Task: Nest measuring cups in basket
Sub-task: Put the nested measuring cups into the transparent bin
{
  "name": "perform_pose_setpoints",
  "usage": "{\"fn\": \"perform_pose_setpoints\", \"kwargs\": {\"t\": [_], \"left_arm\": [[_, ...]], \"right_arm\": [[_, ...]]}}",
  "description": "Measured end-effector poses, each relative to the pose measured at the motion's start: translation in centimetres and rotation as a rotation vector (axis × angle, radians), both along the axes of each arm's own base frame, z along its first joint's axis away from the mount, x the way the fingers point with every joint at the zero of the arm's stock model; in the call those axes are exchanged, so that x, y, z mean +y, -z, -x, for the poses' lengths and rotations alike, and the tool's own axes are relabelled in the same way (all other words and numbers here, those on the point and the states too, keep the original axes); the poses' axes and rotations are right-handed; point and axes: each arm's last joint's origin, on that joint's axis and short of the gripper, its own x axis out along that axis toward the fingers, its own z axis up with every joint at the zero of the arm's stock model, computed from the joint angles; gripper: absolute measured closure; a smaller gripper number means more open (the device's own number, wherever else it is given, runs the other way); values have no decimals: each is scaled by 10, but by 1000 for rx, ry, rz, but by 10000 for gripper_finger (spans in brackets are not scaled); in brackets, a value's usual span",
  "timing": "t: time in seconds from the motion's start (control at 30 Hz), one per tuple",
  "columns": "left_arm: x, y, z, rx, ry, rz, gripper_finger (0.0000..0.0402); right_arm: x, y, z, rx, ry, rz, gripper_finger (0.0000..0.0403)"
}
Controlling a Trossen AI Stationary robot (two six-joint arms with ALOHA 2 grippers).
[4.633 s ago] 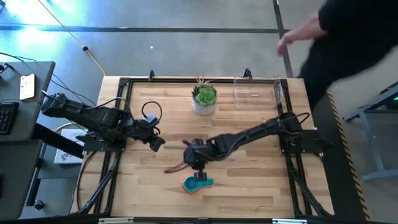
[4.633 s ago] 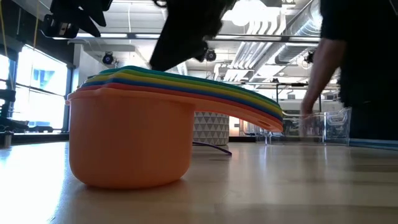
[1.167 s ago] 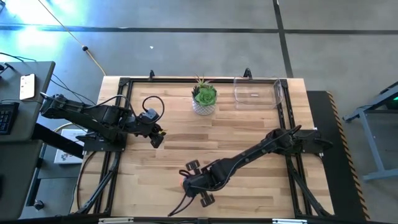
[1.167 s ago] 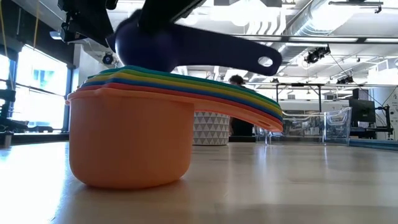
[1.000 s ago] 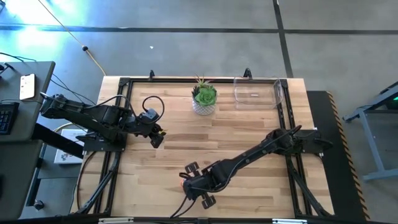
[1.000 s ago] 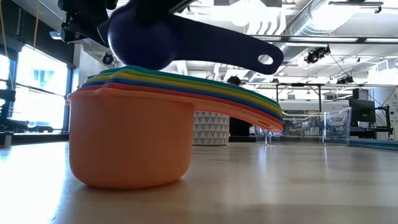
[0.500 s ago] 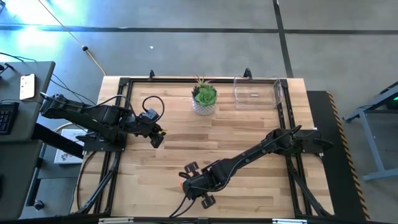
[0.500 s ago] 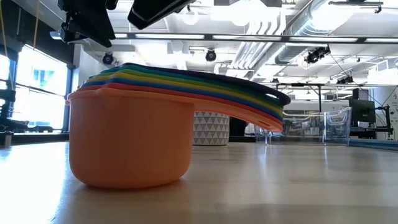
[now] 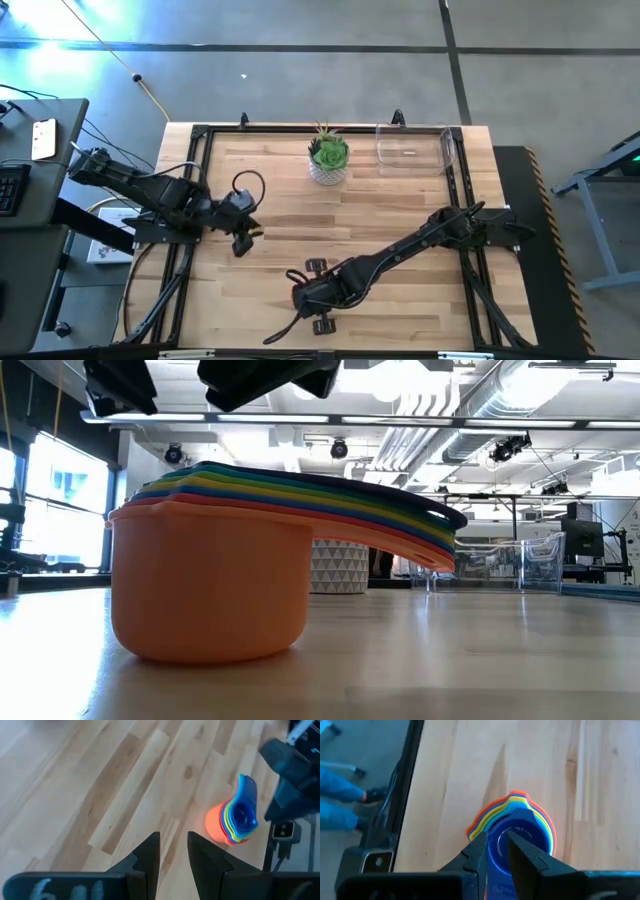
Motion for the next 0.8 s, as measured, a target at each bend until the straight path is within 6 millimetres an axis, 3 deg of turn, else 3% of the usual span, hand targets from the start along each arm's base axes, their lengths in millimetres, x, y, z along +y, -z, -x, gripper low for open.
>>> {"fn": "perform_pose_setpoints", "kwargs": {"t": [0.2, 0.43, 0.8], "left_arm": [[-22, 7, 3, -93, 90, -40, 312], [-39, 27, 9, -284, 227, 44, 312], [-22, 61, 43, -572, 305, 75, 312]], "right_arm": [[9, 0, 5, -6, 117, -21, 339], [18, -1, 9, -6, 191, -63, 339], [21, -4, 5, -41, 254, -136, 339]]}}
